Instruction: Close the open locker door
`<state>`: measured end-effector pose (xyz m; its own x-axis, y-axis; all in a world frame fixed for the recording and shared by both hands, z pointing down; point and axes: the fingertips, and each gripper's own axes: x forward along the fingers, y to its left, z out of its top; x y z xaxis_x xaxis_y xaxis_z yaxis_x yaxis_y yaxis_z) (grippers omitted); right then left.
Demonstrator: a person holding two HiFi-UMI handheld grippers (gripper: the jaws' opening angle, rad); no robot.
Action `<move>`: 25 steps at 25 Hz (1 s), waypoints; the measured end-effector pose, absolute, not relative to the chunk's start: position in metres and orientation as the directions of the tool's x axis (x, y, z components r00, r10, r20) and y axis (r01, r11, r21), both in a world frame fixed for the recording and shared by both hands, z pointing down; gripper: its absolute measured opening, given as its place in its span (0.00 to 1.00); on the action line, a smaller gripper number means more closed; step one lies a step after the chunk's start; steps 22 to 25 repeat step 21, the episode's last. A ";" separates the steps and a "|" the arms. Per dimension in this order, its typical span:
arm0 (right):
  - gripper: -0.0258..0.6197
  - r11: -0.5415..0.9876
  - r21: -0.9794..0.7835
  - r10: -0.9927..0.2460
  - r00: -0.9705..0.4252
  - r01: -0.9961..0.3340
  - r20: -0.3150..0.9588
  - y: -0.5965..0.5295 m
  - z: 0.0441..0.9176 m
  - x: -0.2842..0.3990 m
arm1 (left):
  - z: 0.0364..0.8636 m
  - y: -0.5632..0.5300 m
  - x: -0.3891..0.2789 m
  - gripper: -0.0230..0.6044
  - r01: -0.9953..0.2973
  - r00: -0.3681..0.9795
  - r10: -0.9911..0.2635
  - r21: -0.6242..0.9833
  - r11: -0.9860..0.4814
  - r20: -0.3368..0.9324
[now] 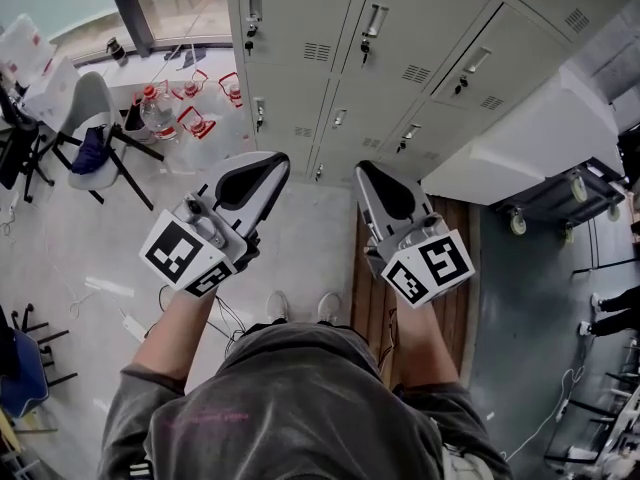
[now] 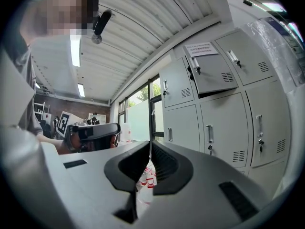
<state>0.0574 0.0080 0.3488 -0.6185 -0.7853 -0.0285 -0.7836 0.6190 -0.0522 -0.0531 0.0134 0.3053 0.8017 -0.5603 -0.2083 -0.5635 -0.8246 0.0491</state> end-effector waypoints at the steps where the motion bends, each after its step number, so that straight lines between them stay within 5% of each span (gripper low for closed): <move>1: 0.08 0.623 -0.055 -0.782 -0.623 -0.780 -0.027 0.009 0.350 0.061 | 0.306 0.014 -0.049 0.05 -0.567 0.800 -0.564 0.051 -0.822 -0.206; 25: 0.08 0.676 -0.081 -0.736 -0.676 -0.733 -0.025 0.002 0.361 0.109 | 0.322 0.012 0.011 0.05 -0.597 0.782 -0.600 0.073 -0.799 -0.167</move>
